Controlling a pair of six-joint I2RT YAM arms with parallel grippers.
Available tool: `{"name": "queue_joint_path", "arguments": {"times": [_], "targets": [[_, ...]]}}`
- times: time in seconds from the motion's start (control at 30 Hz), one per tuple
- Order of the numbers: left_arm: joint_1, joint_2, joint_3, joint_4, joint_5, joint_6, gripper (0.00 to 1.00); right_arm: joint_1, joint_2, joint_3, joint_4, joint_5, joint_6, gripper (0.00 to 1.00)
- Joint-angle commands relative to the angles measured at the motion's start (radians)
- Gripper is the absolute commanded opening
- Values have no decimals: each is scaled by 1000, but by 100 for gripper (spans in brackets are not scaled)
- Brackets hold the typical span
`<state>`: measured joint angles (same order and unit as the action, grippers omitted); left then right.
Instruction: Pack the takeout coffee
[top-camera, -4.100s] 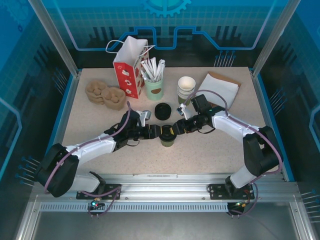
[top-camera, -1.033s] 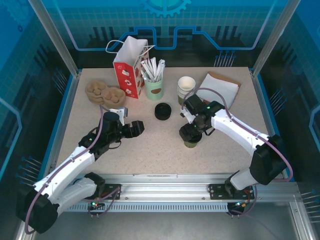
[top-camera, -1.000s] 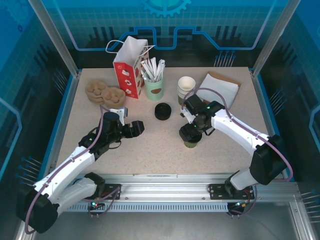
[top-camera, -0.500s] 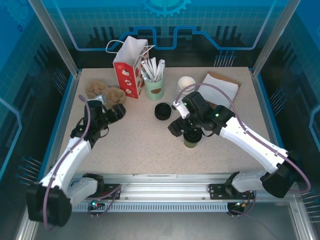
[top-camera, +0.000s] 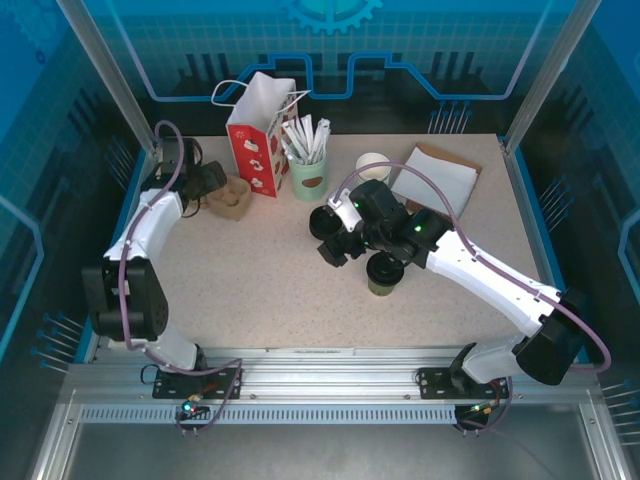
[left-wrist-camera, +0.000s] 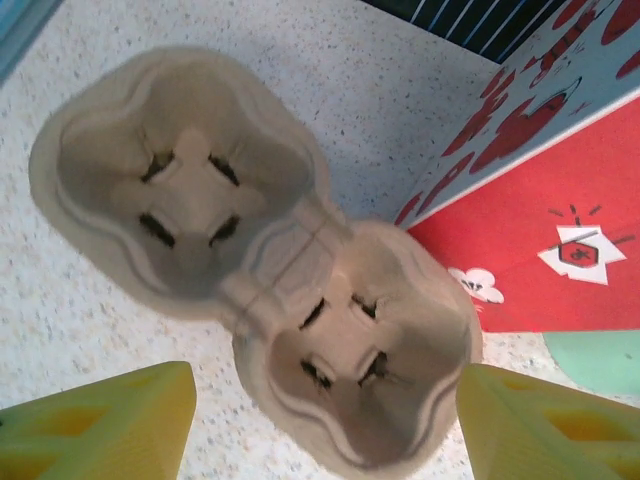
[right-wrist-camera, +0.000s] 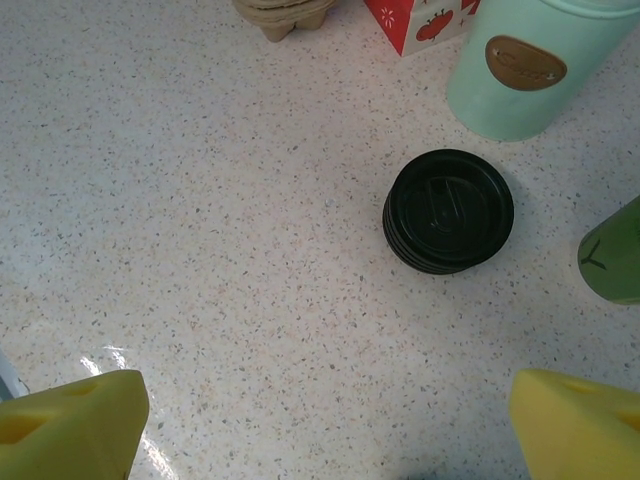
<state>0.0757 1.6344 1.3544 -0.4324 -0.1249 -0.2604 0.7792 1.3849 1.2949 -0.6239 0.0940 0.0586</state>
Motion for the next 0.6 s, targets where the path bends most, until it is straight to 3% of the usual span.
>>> {"name": "queue_joint_path", "arguments": {"times": [0.0,0.2,0.57], "targets": [[3,63,111,-149,-23,214,71,8,8,-10,28,-10,-24,94],[25,176,249,-238,-5,389,75,3,19,-31,48,-21,-23,94],[44,342,382,-342,93,481,76,2,50,-19,42,-31,-8,94]]}}
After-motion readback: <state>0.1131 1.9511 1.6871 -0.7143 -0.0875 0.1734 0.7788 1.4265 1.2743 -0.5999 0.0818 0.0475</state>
